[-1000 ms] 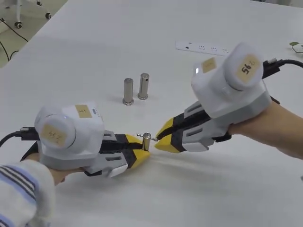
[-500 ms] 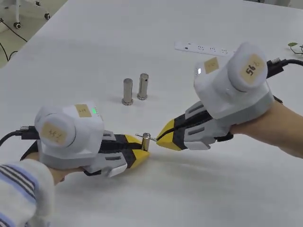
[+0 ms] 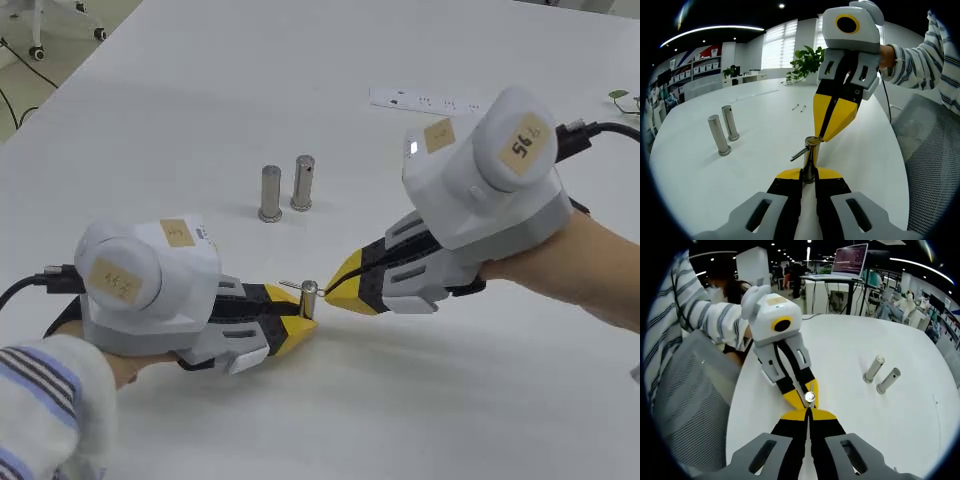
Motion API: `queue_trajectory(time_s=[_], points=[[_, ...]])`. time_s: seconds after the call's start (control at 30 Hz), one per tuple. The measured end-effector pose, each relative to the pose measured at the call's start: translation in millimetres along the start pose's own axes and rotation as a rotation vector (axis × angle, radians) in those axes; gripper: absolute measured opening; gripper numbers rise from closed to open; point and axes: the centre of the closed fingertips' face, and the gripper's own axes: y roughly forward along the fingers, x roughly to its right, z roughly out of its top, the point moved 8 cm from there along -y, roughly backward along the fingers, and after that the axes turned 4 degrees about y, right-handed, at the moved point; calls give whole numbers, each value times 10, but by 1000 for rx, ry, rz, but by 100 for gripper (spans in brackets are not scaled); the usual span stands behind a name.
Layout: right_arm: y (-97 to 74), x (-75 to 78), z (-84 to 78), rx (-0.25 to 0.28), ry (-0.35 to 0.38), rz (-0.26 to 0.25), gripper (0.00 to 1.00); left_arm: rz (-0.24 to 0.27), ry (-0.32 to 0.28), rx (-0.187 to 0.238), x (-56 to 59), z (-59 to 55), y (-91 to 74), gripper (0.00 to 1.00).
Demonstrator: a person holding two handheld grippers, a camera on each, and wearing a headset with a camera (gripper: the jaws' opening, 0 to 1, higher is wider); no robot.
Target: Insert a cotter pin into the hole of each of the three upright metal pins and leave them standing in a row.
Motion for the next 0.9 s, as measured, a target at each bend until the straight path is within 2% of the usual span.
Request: queue_trajectory(time_s=[0.37,0.57,0.9], points=[[-55,-19,-47,-13,-11,-1,5,-1,5,-6,-3,16,12,7],[-108,-25,-107,-37,-15,-7,5,0,9,-14,-6,28,17,7],[-145,-25,-86,-12,-5,-25,6,6,12,-26,-5,33,12,7]])
